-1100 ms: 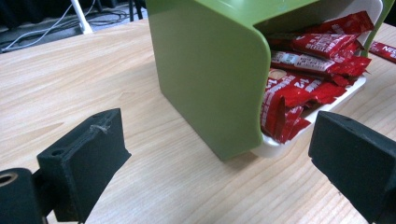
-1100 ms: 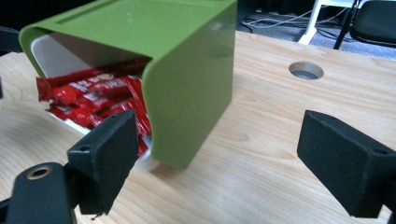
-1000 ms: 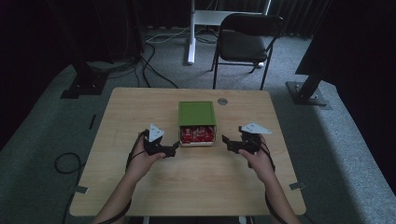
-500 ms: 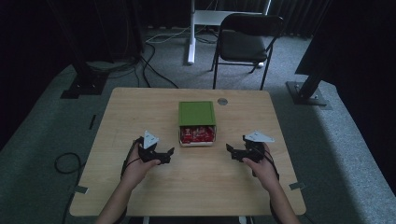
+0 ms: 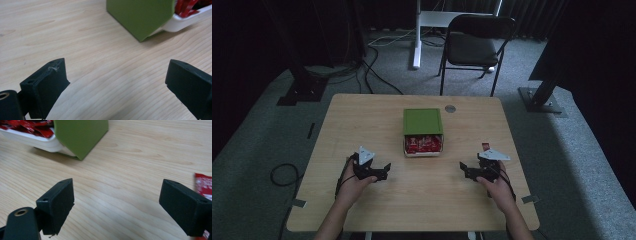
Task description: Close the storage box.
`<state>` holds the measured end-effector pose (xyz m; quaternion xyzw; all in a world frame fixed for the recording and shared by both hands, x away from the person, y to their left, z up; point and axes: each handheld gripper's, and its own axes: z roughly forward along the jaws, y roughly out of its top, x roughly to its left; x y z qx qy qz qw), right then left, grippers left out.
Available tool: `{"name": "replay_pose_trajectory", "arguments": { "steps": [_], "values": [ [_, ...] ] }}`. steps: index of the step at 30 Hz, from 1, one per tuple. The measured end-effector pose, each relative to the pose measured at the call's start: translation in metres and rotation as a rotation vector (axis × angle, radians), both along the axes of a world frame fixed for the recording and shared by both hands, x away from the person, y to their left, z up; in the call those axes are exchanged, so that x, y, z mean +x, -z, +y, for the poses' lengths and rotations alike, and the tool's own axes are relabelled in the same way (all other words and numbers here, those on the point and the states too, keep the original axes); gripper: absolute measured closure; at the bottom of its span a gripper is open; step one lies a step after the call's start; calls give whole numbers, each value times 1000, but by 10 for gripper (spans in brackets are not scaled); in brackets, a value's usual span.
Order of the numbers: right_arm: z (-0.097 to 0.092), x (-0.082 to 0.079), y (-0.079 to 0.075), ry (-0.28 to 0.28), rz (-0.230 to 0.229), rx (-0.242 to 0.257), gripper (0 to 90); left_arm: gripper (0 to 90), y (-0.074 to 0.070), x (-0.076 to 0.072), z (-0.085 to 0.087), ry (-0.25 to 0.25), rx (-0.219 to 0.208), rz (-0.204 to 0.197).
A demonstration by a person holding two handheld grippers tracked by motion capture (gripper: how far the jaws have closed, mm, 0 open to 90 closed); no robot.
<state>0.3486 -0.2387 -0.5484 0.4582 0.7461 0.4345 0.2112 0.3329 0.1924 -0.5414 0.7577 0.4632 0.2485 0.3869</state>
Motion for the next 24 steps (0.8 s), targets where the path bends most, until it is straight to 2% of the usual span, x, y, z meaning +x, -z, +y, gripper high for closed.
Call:
{"name": "replay_pose_trajectory", "arguments": {
  "steps": [2, 11, 12, 16, 21, 24],
  "values": [
    [-4, -2, 1, 8, -1, -12, 124, 47, 1, -1, 3, -11, -1, 2],
    [-25, -12, 5, 64, 6, -7, 124, 47, 4, -7, 17, -51, -1, 12],
    [-33, -14, 6, 84, 9, -10, 124, 47, 5, -9, 22, -61, 1, 12],
    [-45, -17, 8, 113, 10, -23, 124, 47, 7, -12, 31, -86, 6, 26],
    [-56, -20, 11, 146, 30, -44, 124, 47, 9, -15, 39, -108, 7, 35],
    [-66, -21, 15, 183, 68, -55, 124, 47, 10, -17, 46, -129, 13, 47]
  ]
}}
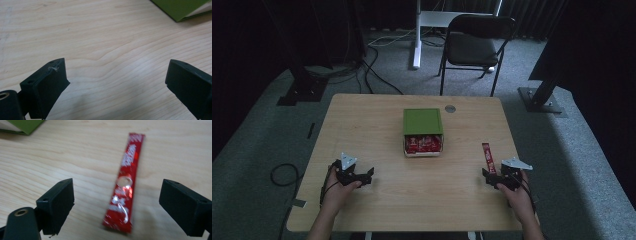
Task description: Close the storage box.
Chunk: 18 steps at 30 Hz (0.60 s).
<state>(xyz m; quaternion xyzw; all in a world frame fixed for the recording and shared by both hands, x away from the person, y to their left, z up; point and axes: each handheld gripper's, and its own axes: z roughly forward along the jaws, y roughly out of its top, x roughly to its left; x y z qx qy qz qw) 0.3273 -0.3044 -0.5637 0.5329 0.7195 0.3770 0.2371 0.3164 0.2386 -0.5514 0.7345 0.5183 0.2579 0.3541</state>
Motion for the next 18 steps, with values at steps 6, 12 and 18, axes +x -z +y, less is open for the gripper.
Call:
{"name": "replay_pose_trajectory", "arguments": {
  "steps": [6, 12, 18],
  "values": [
    [-7, -3, 4, 29, 38, 2, 124, 47, 1, -2, 8, -34, 13, 38],
    [-7, -4, 8, 30, 59, -5, 124, 48, 5, -4, 14, -72, 24, 72],
    [-5, -3, 9, 29, 76, -30, 124, 48, 10, -6, 23, -137, 24, 108]
  ]
}}
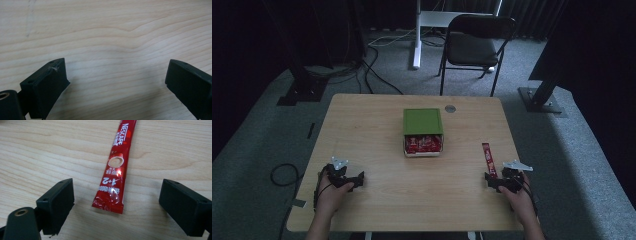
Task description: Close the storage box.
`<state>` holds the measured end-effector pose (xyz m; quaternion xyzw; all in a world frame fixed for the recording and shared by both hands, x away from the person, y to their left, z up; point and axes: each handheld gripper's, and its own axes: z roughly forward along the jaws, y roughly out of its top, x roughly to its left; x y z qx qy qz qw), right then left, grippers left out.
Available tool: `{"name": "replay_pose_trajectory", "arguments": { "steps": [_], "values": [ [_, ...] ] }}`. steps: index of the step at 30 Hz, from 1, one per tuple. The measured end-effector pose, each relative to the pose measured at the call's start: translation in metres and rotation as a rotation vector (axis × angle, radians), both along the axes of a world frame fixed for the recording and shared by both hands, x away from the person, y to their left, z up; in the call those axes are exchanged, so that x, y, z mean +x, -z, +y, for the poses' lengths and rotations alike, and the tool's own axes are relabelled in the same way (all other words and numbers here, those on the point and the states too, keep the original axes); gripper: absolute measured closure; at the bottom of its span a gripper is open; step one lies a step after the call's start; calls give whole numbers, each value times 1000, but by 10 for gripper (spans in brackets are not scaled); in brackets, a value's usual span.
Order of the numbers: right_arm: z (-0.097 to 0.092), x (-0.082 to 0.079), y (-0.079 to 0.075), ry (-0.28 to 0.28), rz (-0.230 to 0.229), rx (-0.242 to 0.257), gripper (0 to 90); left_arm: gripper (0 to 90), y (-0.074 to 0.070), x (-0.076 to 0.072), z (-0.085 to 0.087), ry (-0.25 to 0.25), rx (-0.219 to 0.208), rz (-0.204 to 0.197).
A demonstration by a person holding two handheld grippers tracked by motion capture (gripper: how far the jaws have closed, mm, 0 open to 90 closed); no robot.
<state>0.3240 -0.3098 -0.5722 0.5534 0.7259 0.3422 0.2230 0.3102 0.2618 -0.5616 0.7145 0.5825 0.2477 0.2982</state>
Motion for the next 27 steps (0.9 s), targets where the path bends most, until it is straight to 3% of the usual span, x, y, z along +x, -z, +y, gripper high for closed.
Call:
{"name": "replay_pose_trajectory", "arguments": {
  "steps": [3, 6, 27],
  "values": [
    [1, 0, 0, -1, 0, -9, 123, 48, 1, -1, 3, -20, -3, 3],
    [4, 1, 0, -14, -2, -48, 123, 49, 4, -2, 7, -44, 2, 11],
    [4, 1, 1, -24, 0, -46, 119, 31, 4, -3, 7, -153, 11, 17]
  ]
}}
